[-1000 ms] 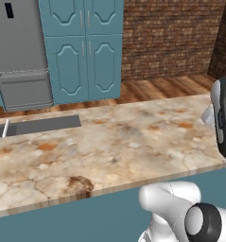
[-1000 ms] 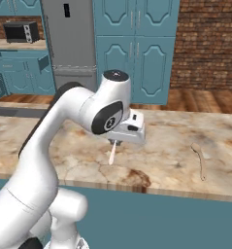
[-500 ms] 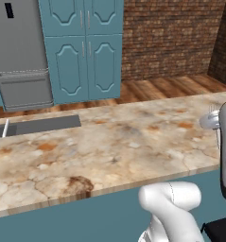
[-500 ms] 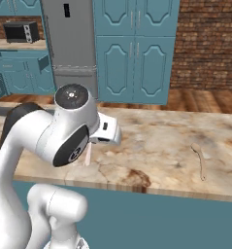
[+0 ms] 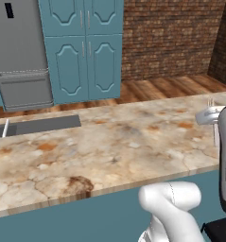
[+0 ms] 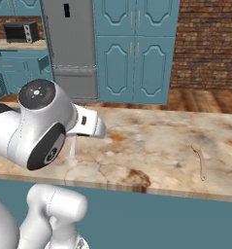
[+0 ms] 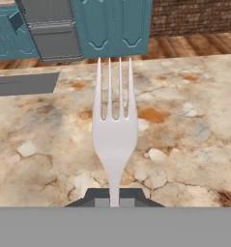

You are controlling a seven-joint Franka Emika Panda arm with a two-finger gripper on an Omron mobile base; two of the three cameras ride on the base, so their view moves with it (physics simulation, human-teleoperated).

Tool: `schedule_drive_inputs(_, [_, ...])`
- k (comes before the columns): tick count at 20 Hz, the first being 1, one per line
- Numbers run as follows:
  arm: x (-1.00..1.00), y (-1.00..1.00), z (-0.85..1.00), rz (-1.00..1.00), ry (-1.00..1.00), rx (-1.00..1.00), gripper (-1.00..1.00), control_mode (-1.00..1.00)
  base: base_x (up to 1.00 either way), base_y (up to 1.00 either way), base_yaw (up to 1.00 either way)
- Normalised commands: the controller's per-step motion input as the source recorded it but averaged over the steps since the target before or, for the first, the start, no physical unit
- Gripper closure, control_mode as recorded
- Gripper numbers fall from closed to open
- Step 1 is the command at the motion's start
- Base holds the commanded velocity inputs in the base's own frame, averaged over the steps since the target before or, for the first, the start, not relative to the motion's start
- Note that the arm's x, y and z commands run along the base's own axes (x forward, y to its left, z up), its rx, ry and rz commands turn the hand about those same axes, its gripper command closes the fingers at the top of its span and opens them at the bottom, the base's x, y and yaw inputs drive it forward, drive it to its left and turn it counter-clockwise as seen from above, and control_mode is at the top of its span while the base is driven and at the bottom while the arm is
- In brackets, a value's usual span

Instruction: Pick up the metallic utensils from the counter and place them in the open drawer. Make sure not to pick up any wooden utensils.

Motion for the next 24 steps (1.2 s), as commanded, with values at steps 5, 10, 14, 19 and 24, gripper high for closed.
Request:
schedule_drive_inputs(5, [-0.16,0.31,0.35,0.02,-0.02,0.00,1.00,-1.00,0.00,0.00,0.00])
schedule_drive_inputs(10, [-0.20,0.33,0.05,0.05,-0.13,0.00,1.00,-1.00,0.00,0.00,0.00])
schedule_drive_inputs(14, [-0.09,0.08,0.00,0.02,-0.02,0.00,1.00,1.00,-0.56,0.09,0.05])
schedule_drive_inputs(19, [0.00,0.00,0.00,0.00,0.00,0.00,1.00,1.00,-1.00,-0.01,0.04])
schedule_drive_inputs(24, [0.00,0.00,0.00,0.00,0.00,0.00,1.00,1.00,-1.00,-0.01,0.01])
